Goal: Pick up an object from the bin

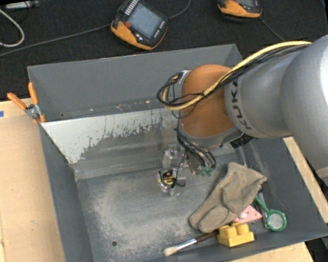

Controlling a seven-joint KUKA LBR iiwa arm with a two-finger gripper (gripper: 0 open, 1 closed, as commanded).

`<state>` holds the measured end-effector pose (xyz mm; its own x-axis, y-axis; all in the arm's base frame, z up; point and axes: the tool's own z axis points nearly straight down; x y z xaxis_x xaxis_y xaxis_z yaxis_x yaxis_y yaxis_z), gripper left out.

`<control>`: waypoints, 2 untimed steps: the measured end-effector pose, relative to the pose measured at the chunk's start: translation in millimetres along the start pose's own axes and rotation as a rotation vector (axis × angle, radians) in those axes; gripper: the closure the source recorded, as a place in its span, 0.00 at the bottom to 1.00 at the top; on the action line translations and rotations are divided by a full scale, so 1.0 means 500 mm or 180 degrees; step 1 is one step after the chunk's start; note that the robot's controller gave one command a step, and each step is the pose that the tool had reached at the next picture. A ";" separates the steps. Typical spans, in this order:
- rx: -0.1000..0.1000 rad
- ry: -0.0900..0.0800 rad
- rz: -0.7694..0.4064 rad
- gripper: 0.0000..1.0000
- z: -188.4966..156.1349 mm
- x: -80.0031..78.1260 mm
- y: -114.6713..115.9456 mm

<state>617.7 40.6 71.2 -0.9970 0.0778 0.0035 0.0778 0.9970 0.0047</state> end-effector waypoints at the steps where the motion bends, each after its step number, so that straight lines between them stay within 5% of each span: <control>1: 0.0000 0.0000 0.0002 1.00 -0.001 0.000 0.000; 2: 0.0004 0.0037 0.0003 1.00 -0.051 0.008 -0.001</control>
Offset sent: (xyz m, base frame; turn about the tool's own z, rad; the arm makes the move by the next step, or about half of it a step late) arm -0.0001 0.0000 0.0828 0.0004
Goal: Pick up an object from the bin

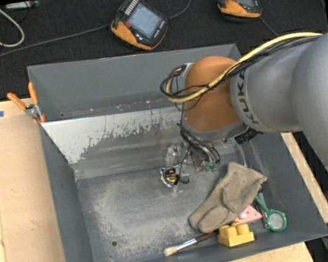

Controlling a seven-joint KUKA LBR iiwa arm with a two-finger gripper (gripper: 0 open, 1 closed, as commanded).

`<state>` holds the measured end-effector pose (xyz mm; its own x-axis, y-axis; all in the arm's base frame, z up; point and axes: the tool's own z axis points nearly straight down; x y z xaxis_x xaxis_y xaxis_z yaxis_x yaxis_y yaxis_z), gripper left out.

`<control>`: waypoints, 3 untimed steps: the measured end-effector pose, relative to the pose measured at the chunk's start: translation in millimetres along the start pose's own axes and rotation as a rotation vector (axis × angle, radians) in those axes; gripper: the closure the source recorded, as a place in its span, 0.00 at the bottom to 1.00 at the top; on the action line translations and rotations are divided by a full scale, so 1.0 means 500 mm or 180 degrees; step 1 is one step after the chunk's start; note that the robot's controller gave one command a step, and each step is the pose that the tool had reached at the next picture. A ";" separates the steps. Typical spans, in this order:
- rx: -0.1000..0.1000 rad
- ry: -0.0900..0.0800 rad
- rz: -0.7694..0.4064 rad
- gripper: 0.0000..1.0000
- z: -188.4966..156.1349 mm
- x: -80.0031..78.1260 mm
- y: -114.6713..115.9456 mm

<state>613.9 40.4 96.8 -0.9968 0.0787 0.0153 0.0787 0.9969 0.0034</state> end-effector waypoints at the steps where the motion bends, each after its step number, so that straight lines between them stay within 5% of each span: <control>1: -0.0005 -0.0031 -0.0001 1.00 -0.073 -0.005 0.001; 3: -0.0006 -0.0034 0.0001 1.00 -0.157 -0.004 0.001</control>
Offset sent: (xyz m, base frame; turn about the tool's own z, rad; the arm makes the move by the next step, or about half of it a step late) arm 0.0019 0.0002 0.0393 0.0001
